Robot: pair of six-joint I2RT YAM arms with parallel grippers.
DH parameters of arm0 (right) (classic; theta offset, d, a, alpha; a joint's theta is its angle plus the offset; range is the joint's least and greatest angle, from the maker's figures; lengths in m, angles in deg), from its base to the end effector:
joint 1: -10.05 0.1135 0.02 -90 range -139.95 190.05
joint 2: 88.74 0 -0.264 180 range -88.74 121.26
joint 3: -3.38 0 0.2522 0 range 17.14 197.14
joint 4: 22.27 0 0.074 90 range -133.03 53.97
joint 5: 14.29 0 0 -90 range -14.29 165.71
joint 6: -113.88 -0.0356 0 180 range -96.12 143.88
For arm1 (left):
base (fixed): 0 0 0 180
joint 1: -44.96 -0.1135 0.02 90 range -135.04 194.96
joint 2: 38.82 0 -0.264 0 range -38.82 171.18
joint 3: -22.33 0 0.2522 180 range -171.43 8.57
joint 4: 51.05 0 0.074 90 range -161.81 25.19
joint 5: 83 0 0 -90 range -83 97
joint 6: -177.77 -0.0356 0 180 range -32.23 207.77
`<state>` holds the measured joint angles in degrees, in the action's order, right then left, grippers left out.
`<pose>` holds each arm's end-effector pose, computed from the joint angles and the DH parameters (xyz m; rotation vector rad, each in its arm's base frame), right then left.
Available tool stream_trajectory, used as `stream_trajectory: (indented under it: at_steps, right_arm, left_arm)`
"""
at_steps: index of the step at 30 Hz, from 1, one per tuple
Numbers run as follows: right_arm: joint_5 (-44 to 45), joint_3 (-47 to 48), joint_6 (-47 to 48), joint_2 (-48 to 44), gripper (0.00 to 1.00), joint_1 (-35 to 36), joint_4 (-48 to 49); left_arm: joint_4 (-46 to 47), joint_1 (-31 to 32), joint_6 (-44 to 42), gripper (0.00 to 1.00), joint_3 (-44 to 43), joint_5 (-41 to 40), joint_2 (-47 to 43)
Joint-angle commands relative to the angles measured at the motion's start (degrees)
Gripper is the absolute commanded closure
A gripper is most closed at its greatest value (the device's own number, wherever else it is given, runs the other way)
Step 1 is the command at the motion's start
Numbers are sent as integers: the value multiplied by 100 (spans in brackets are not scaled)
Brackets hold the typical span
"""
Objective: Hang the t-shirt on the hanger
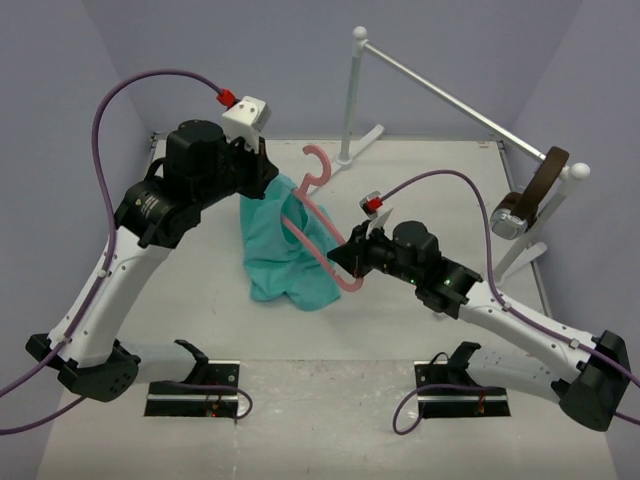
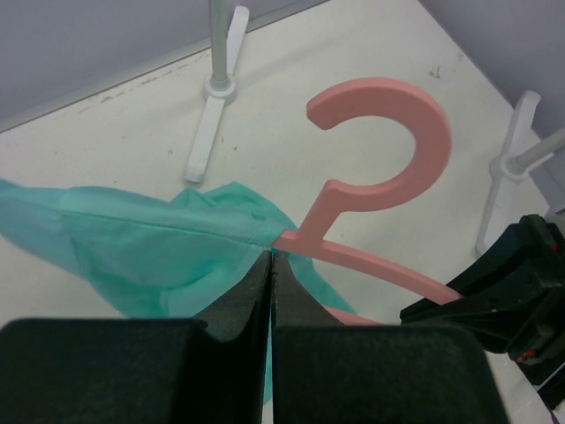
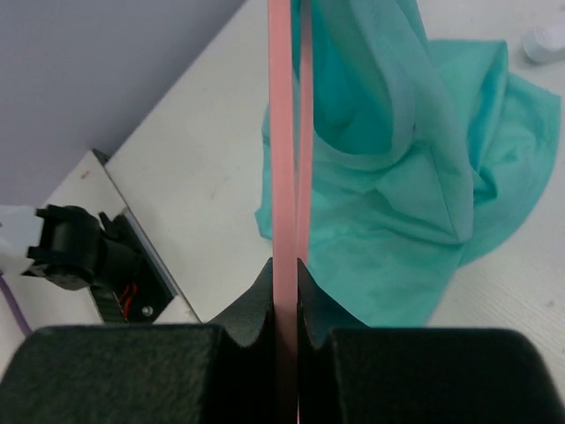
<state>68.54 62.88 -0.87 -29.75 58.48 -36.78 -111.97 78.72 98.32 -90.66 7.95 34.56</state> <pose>0.1574 0.1842 0.3156 -0.4891 1.8719 0.9972 0.1999 -0.1344 0.4874 0.4092 1.9368 -0.5253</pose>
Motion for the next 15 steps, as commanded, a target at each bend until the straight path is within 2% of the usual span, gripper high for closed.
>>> stream_trajectory:
  at_steps: [1, 3, 4, 5, 7, 8, 9, 10, 12, 15]
  right_arm:
    - [-36, -28, 98, -445, 100, 69, 1508]
    - [102, -280, 139, -522, 100, 61, 2144]
    - [103, -493, 157, -568, 100, 61, 2370]
    - [94, -720, 172, -616, 100, 61, 2593]
    - [43, -986, 234, -775, 100, 61, 2963]
    - [102, -1032, 279, -839, 100, 60, 2983]
    - [108, -1071, 352, -934, 100, 49, 2966]
    - [83, -1112, 449, -1027, 100, 21, 2952]
    - [23, -1172, 645, -1178, 100, -70, 2905]
    - [-867, -1278, 769, -1399, 100, -712, 2756]
  left_arm:
    - [-180, 23, -195, 100, -557, 466, 264]
    - [-128, 41, -74, 100, -617, 292, 210]
    - [-95, 43, -51, 89, -592, 119, 106]
    - [-66, 43, -36, 76, -564, -65, -14]
    - [101, 43, -169, 31, -406, -316, -204]
    - [146, 43, -258, 12, -380, -482, -360]
    - [174, 37, -364, 4, -413, -561, -427]
    - [189, 34, -460, 0, -478, -617, -483]
    - [233, 43, -649, 0, -624, -631, -561]
    - [453, 43, -1628, 0, -632, -109, -676]
